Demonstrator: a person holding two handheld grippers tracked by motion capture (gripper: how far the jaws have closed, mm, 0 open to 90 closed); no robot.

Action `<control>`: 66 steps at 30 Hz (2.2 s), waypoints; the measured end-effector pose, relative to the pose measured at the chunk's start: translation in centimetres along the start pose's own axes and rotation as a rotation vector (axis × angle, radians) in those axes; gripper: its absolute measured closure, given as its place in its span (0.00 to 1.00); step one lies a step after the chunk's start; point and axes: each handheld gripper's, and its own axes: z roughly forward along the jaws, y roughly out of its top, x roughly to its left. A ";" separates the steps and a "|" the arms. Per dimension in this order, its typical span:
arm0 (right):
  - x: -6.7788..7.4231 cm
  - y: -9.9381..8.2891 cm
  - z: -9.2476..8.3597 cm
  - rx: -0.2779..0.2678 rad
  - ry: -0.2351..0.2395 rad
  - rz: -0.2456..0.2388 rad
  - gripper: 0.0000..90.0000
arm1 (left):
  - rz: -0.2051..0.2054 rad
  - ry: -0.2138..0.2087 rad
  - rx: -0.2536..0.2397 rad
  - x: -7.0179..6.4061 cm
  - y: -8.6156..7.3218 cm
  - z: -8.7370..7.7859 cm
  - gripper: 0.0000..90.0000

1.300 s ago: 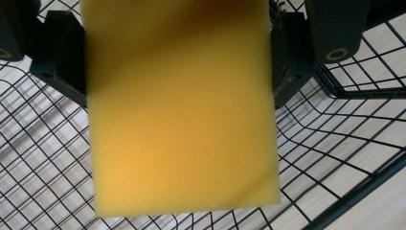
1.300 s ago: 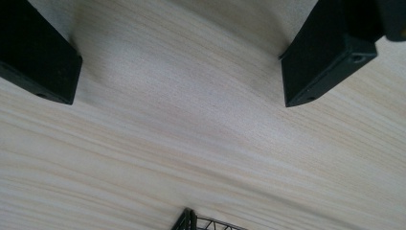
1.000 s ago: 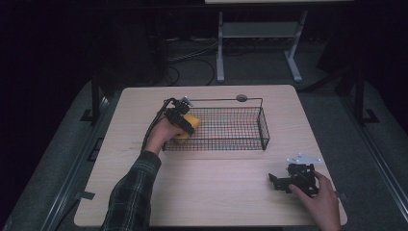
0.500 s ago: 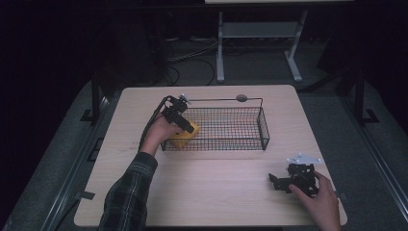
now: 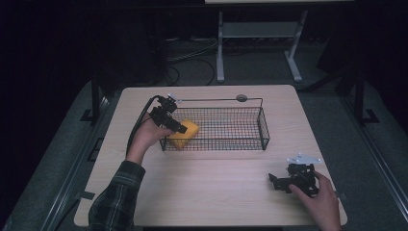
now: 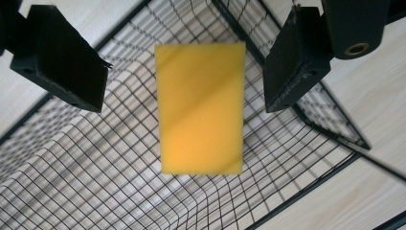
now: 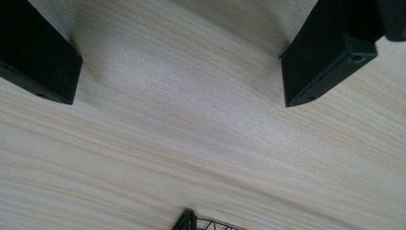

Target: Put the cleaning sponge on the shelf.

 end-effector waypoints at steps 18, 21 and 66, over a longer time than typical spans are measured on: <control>0.0 0.0 0.0 0.000 0.000 0.000 0.00 | -0.025 0.028 -0.058 0.1 -5.6 -3.8 0.17; 0.0 0.0 0.0 0.000 0.000 -0.001 0.00 | -0.027 0.032 -0.062 0.0 -6.7 -4.1 0.17; 0.0 0.0 0.0 0.000 0.000 0.000 0.00 | -0.075 0.115 -0.207 -2.8 -21.1 -2.3 0.17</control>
